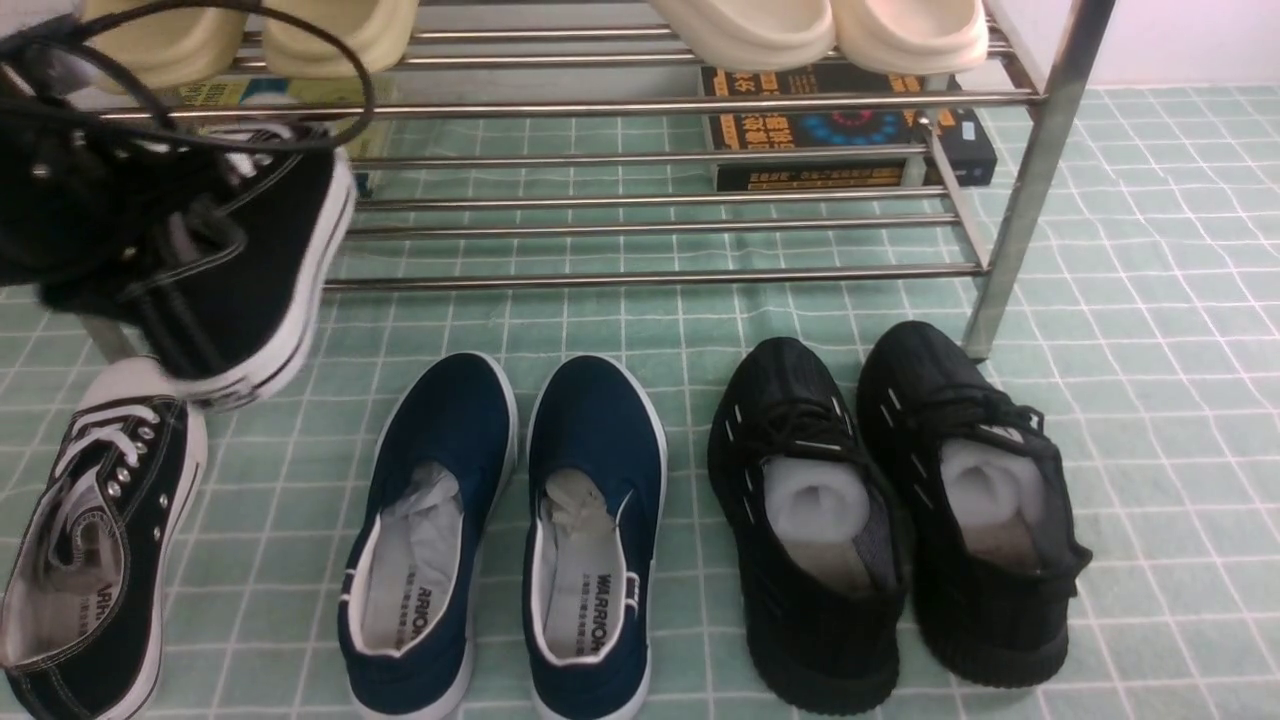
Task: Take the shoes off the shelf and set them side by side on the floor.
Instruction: 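Set the held shoe down on the floor in front of the rack with the left gripper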
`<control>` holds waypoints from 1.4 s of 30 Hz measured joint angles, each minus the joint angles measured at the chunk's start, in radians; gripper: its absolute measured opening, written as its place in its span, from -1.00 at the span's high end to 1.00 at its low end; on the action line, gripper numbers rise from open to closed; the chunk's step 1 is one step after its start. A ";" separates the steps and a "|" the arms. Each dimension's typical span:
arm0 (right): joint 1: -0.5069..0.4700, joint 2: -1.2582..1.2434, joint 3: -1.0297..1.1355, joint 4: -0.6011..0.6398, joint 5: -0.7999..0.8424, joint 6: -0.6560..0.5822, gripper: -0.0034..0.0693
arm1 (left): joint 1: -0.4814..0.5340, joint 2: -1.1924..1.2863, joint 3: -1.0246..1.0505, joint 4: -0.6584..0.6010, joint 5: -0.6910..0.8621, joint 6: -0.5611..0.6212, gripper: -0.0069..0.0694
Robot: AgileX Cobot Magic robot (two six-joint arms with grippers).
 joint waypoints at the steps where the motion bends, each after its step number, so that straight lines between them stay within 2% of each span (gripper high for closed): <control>1: 0.000 0.000 0.000 0.000 0.000 0.000 0.25 | -0.001 -0.022 0.000 0.026 0.041 -0.005 0.77; 4: 0.000 0.000 0.000 0.000 0.000 0.000 0.25 | -0.025 -0.093 0.036 0.089 0.072 -0.028 0.77; 8: 0.000 0.000 0.000 0.000 0.000 0.000 0.25 | -0.067 -0.168 0.122 0.105 0.072 -0.083 0.77; 12: 0.000 0.000 0.000 0.000 0.000 0.000 0.25 | -0.157 -0.236 0.267 0.144 0.058 -0.182 0.77; 19: 0.000 0.000 0.000 0.000 0.000 0.000 0.25 | -0.259 -0.240 0.421 0.270 -0.079 -0.359 0.76; 26: 0.000 0.000 0.000 0.000 0.000 0.000 0.25 | -0.268 -0.240 0.489 0.393 -0.191 -0.533 0.76; 42: 0.000 0.000 0.000 0.000 0.000 0.000 0.25 | -0.268 -0.134 0.498 0.402 -0.302 -0.558 0.73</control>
